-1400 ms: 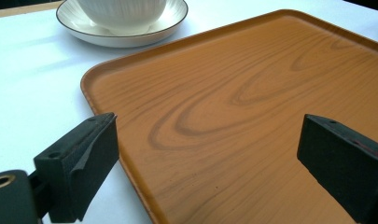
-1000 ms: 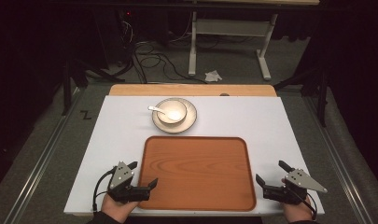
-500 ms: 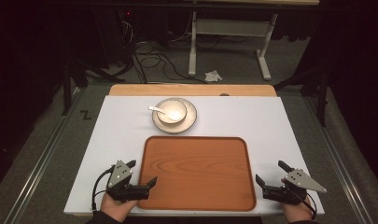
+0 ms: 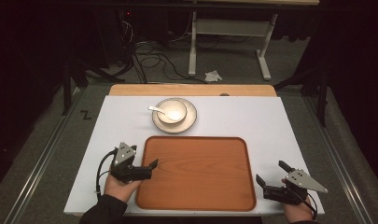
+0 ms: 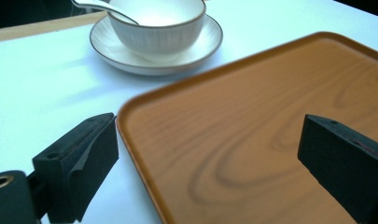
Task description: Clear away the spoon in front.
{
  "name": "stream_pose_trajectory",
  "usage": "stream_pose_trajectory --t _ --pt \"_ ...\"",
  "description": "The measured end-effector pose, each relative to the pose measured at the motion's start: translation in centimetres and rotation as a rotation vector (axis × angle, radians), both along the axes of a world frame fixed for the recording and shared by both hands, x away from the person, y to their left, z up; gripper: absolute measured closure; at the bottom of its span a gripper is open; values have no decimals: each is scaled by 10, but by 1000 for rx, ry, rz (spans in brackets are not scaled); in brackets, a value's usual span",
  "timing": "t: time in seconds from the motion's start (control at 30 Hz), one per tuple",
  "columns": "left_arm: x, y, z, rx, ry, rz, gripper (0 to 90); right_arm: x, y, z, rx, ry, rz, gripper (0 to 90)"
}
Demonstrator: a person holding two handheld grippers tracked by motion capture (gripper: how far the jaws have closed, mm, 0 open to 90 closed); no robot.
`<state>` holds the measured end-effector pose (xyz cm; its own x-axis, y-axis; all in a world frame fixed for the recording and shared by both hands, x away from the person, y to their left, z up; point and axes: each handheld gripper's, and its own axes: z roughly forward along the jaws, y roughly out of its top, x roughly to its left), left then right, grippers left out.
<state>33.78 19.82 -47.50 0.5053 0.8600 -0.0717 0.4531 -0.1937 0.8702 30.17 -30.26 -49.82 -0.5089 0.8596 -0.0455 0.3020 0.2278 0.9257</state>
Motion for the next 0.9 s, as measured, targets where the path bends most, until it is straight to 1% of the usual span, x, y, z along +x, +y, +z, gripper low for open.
stream_pose_trajectory --t 0.03,0.07,0.1,0.13,0.17,0.2,0.23,0.27,0.3,0.33,0.37,0.4,0.43,0.47,0.5,0.53,0.57,0.6,0.63,0.67,0.7,0.73,0.77,0.8,0.83,0.87,0.9 --pt "5 -1 1 1 1 5 54 0 0 0 1 0 0 16" --pt "5 -1 1 1 1 5 54 0 0 0 2 0 0 16" --pt "16 -1 3 -5 11 11 56 0 0 0 1 -1 0 16" --pt "16 -1 3 -5 11 11 62 0 0 0 3 1 -1 16" --pt "26 -1 6 -8 11 17 71 0 0 0 1 -2 1 16" --pt "26 -1 6 -8 11 17 79 0 0 0 1 -2 1 16" --pt "36 -1 8 -25 12 30 90 0 0 0 1 -2 1 16" --pt "36 -1 8 -25 12 30 103 0 0 0 1 -2 1 16" --pt "42 -1 10 -33 17 40 103 1 -1 0 3 -1 2 16" --pt "47 0 12 -34 19 48 117 1 -1 0 3 -1 2 16" --pt "57 0 15 -34 7 68 179 0 -1 0 5 -1 1 16" --pt "57 0 15 -34 7 68 197 0 -1 0 5 -1 1 16" --pt "69 1 18 -35 17 85 208 0 0 0 6 -1 2 16" --pt "69 1 18 -35 17 85 228 0 0 0 6 -1 2 16" --pt "81 1 22 -41 19 97 272 0 0 0 3 -2 2 16" --pt "87 2 24 -39 19 106 311 0 0 0 3 -1 2 16" --pt "87 2 24 -39 19 106 343 0 0 -1 3 -1 2 16" --pt "93 2 26 -50 22 115 395 1 0 -1 4 -1 1 16" --pt "105 3 30 -76 39 122 445 1 -1 -1 4 -1 1 16" --pt "105 3 30 -76 39 122 493 0 -1 -1 5 -1 1 16" --pt "110 3 32 -86 34 119 493 0 -1 -1 5 -1 1 16" --pt "117 2 34 -98 26 119 571 0 -1 -1 5 -3 0 16" --pt "121 1 35 -102 23 124 728 1 0 -1 8 4 -12 16" --pt "132 -2 38 -84 29 134 796 1 0 -1 7 2 -11 16" --pt "138 -3 39 -65 34 147 862 1 0 -1 9 2 -12 16" --pt "144 -5 40 -57 41 163 900 1 0 -1 14 3 -13 16" --pt "144 -5 40 -57 41 163 900 1 0 -1 20 4 -13 16"
